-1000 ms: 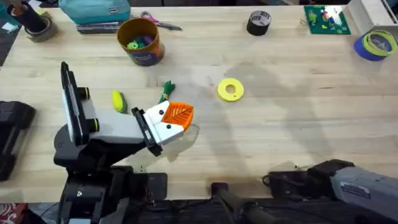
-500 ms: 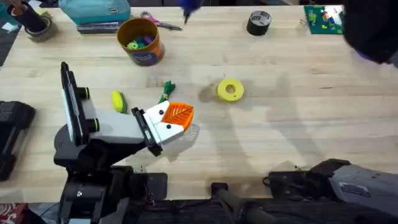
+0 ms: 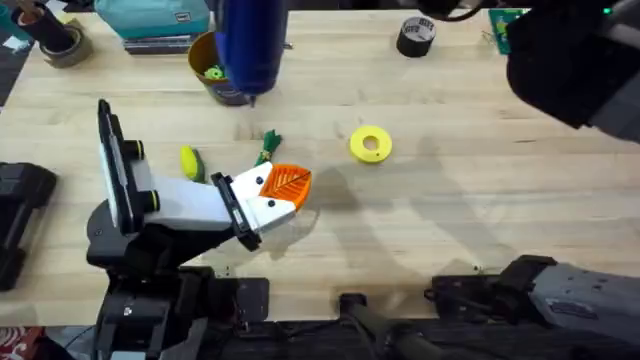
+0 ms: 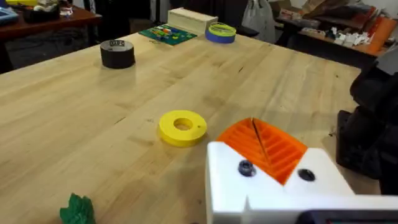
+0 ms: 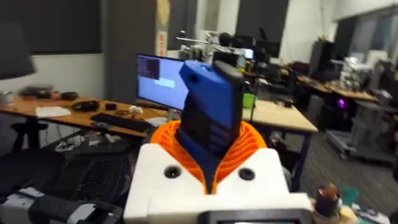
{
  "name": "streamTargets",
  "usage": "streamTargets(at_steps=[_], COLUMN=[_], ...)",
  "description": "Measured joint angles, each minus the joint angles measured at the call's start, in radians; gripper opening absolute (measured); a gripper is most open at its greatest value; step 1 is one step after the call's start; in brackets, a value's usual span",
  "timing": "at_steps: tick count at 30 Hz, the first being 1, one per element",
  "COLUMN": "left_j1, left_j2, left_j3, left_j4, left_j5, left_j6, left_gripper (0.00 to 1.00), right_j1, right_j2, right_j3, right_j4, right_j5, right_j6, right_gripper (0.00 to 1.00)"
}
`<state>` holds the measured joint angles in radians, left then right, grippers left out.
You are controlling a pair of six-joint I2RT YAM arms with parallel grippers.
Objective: Pick up the gripper from the table and insert it into the empty holder that is missing its gripper. Then pick up a screw, insert it into the mounting hole, and use the screwdriver to tighten it. Finally, clean up the table by picking up the vegetable and placing it into the bucket.
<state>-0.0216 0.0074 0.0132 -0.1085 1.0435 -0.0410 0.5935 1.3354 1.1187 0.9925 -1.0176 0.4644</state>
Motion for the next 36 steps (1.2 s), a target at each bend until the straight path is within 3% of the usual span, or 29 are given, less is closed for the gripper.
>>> streamTargets(at_steps=[13,36], left_j1=[0.0,0.0], left_j2=[0.0,0.0], left_j3=[0.0,0.0], left_j4=[0.0,0.0], left_j5=[0.0,0.0], left_j6=[0.0,0.0], left_gripper=[0.004,0.004], right_j1=[0.062,0.072], right_j2=[0.011,0.083], right_j3=[0.014,0.085], right_j4=[0.01,0.01], right_j5=[-0.063,-0.146], right_j6=[-0.023,-0.023], right_gripper=[0.025,0.025])
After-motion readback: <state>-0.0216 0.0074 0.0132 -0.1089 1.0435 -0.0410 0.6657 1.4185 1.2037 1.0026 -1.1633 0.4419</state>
